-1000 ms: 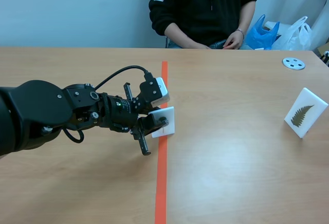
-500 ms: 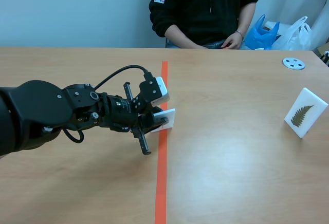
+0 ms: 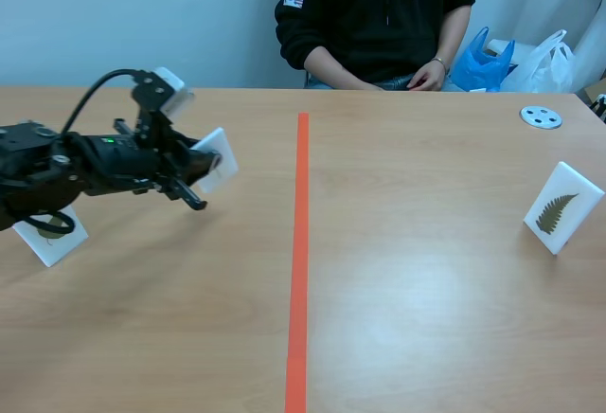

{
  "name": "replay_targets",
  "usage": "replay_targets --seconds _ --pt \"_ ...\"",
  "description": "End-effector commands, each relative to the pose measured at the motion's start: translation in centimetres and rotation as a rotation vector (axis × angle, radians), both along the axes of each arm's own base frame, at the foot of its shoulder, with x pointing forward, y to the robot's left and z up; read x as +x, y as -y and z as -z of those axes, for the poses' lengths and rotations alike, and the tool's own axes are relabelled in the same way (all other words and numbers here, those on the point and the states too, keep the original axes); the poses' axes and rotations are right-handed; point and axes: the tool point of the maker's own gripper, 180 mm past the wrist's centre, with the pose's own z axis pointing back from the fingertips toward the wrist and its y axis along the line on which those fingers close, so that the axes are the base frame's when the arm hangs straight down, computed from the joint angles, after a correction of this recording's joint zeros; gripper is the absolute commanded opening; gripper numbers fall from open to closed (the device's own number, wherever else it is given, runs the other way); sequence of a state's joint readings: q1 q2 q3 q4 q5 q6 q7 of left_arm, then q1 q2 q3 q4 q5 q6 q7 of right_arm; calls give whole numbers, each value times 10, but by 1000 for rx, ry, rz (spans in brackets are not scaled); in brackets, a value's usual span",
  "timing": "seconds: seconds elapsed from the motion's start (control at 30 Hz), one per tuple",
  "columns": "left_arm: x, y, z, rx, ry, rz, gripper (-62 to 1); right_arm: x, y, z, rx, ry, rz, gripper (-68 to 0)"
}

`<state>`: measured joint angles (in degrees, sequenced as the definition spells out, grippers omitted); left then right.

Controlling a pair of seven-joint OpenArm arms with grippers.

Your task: Sort the leaf by its shape. The table is split by an orange tape line. A compound leaf with several leaflets goes to the left side, a simple leaf with one blade goes to the right side. Return to the home posture when a red brick is placed on the table.

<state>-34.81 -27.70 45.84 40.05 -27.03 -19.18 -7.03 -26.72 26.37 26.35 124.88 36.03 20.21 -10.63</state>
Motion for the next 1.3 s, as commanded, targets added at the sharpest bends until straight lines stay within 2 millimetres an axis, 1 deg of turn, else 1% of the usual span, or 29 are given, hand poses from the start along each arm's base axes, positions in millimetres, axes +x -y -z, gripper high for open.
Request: replay_targets --seconds 0.0,0.07,0.13,0.37,0.5,0.67,0.77,0.87,0.9,0.93,1.03,1.07,1.2,1.27 --pt "-1 -8 -7 -49 3 -28 -560 0 0 -3 -5 9 -2 -186" --pt "-3 -27 -7 -79 -19 -88 -560 0 0 -3 -5 9 -2 -186" --pt "-7 -42 -5 -107 -43 -137 -560 0 0 -3 -5 8 -2 -186" --pt "-29 -77 10 -150 -115 -243 -560 0 1 -1 -7 2 0 -186" --pt "-41 -93 13 -160 -129 -280 -560 0 1 -1 -7 2 0 -186" --pt "-46 -110 9 -158 -116 -319 -560 0 1 -1 -7 2 0 -186" --pt "-48 -117 9 -155 -110 -339 -560 0 1 -1 -7 2 0 -186" --pt "-50 -118 13 -154 -113 -350 -558 0 1 -1 -7 2 0 -186" --pt "-50 -117 14 -154 -115 -351 -538 0 1 -1 -7 2 0 -186" --pt "-51 -118 15 -153 -115 -354 -506 0 1 -1 -7 2 0 -186" --pt "-52 -117 15 -149 -114 -352 -384 0 1 -2 -7 2 0 -186" --pt "-52 -118 15 -148 -113 -355 -352 0 1 -2 -7 2 0 -186" --pt "-52 -118 15 -147 -112 -354 -260 1 1 -2 -7 5 0 -186" --pt "-52 -118 15 -144 -112 -353 -198 1 1 -2 -7 5 0 -186"
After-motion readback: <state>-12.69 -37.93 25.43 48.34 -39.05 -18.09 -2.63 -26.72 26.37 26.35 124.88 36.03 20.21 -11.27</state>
